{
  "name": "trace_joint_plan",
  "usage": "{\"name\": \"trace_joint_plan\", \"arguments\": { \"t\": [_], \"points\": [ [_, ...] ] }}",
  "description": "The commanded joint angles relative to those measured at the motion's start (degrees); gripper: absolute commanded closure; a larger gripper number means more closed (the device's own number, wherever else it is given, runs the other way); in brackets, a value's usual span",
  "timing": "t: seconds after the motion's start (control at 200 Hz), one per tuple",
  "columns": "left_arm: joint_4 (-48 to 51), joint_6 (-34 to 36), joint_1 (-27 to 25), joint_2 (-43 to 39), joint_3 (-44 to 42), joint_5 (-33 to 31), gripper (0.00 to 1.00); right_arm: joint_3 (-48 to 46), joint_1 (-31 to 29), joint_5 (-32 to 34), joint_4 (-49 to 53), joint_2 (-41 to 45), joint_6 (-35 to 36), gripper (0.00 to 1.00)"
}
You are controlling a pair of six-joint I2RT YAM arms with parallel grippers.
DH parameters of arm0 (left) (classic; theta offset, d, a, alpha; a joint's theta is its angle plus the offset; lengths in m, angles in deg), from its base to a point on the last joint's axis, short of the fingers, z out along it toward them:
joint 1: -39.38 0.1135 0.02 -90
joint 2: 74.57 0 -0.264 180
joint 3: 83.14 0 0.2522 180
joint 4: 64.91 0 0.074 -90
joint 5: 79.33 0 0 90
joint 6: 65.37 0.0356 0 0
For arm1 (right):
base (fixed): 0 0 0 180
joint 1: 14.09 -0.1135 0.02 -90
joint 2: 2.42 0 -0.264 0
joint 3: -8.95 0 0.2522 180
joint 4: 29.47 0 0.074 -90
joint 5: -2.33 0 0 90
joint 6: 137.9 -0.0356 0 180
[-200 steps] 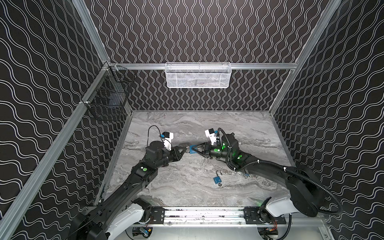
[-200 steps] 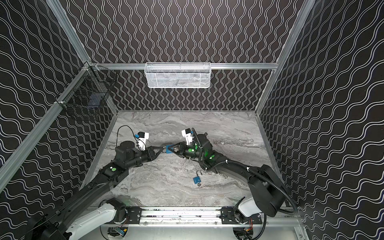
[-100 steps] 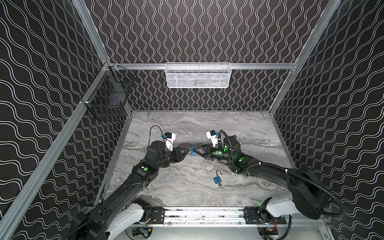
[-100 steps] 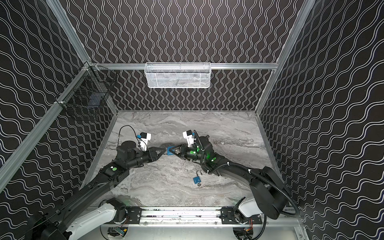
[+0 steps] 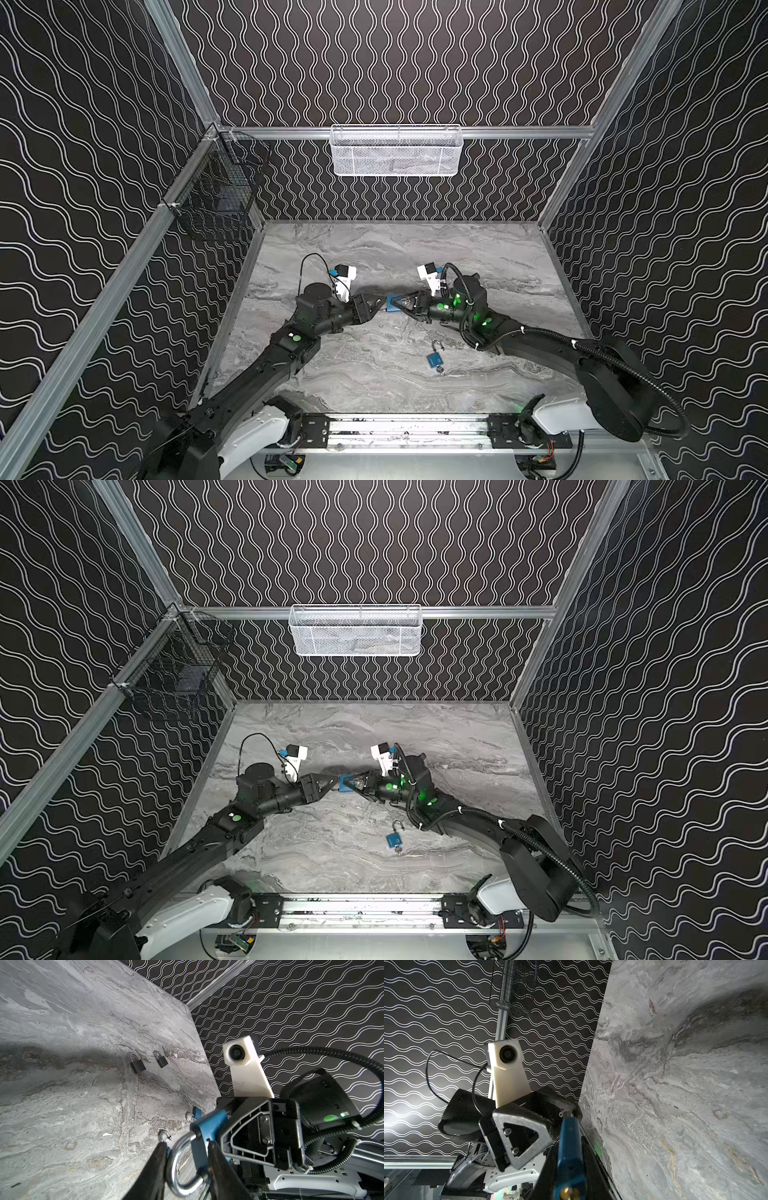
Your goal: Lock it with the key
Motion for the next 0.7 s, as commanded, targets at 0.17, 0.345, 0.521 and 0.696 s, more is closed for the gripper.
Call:
{"name": "trace_joint_plan", "arguments": {
  "t": [0.17, 0.345, 0.521, 0.696],
  "points": [
    [-8.13, -2.27, 0.66, 1.39, -1.05, 2.47, 0.66, -0.79, 0.54, -1.81, -7.37, 0.00, -2.66, 1.00],
    [-7.37, -2.45, 0.71, 1.85, -0.94, 3.80, 0.65, -1.67, 1.67, -1.71, -9.62, 0.40, -3.33, 1.00],
    [-7.02, -2.81, 0.74, 2.03, -0.87, 4.81, 0.65, -1.36, 2.17, -2.17, -10.77, 0.08, -3.39, 1.00],
    [-9.08, -3.64, 0.73, 3.26, -1.35, 5.76, 0.65, -0.50, 2.29, -3.00, -11.27, -0.77, -3.44, 1.00]
  ]
}}
